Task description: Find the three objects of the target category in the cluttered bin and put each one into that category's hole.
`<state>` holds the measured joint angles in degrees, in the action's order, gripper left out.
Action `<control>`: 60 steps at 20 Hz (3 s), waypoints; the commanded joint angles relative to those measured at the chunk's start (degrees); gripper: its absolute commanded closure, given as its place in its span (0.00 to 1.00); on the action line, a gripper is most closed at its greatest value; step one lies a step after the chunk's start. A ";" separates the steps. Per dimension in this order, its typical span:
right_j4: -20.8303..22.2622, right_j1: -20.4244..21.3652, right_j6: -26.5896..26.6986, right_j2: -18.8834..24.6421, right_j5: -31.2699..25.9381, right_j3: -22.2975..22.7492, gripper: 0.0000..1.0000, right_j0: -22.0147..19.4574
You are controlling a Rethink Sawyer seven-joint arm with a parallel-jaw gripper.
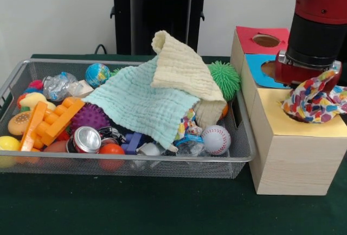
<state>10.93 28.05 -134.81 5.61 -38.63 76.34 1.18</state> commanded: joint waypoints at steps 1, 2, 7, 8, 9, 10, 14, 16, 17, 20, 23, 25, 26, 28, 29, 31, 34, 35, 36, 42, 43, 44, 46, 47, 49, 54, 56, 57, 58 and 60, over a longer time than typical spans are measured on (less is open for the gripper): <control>2.04 -3.43 -1.42 -1.61 -5.47 1.08 1.00 0.21; 2.29 -2.82 -1.25 -2.10 -6.22 0.33 1.00 0.52; 1.21 -3.55 1.57 -0.70 -10.87 -3.50 1.00 -0.13; 1.08 -3.63 1.77 -0.47 -11.18 -3.74 1.00 -0.30; 0.97 -3.47 1.48 -0.45 -10.93 -3.57 1.00 -0.32; 1.01 -3.51 1.39 -0.40 -10.30 -3.65 1.00 -0.51; 0.20 -2.16 2.24 0.34 -12.37 -3.08 1.00 -1.61; -0.51 0.82 2.60 0.49 -14.09 -0.86 1.00 -1.88; -0.97 2.32 2.74 0.58 -15.02 -0.03 1.00 -2.10; -2.34 5.09 3.48 1.60 -15.97 1.79 1.00 -3.01; -3.17 5.75 4.02 2.54 -16.98 1.68 1.00 -3.67; -3.50 5.99 4.15 2.95 -17.74 1.50 1.00 -3.87; -3.59 6.16 4.08 3.07 -17.64 1.71 1.00 -3.94; -3.70 6.94 3.94 3.25 -17.00 2.74 1.00 -4.08; -3.79 6.95 3.84 3.44 -16.93 2.86 1.00 -4.16; -3.86 7.40 3.54 3.57 -15.52 4.55 1.00 -4.15; -3.74 6.95 3.81 3.63 -15.79 3.53 1.00 -4.33; -3.75 6.80 3.92 3.68 -16.25 3.22 1.00 -4.29; -3.82 6.79 3.91 3.59 -16.95 3.19 1.00 -4.21; -2.61 7.96 2.55 1.35 -19.68 2.25 1.00 -2.67; -2.22 8.25 2.60 0.96 -20.54 1.56 1.00 -2.41; -1.94 8.47 2.89 0.71 -21.26 1.17 1.00 -2.47; -1.53 9.32 3.72 0.21 -25.10 0.34 1.00 -2.49; -1.46 9.90 4.14 0.01 -26.95 0.23 1.00 -2.63; -1.02 11.70 4.85 -0.64 -31.47 -0.02 1.00 -2.64; -0.20 13.50 5.83 -0.18 -34.99 -1.26 1.00 -3.44; -0.39 13.62 5.37 0.51 -33.07 -1.23 1.00 -3.61; -0.86 13.53 4.55 1.00 -29.19 -0.31 1.00 -3.92; -2.17 12.77 2.44 1.70 -24.60 0.83 1.00 -4.27; -3.60 10.58 0.38 3.77 -12.81 2.91 1.00 -5.34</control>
<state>7.93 41.15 -134.81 4.99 -64.78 73.66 -1.46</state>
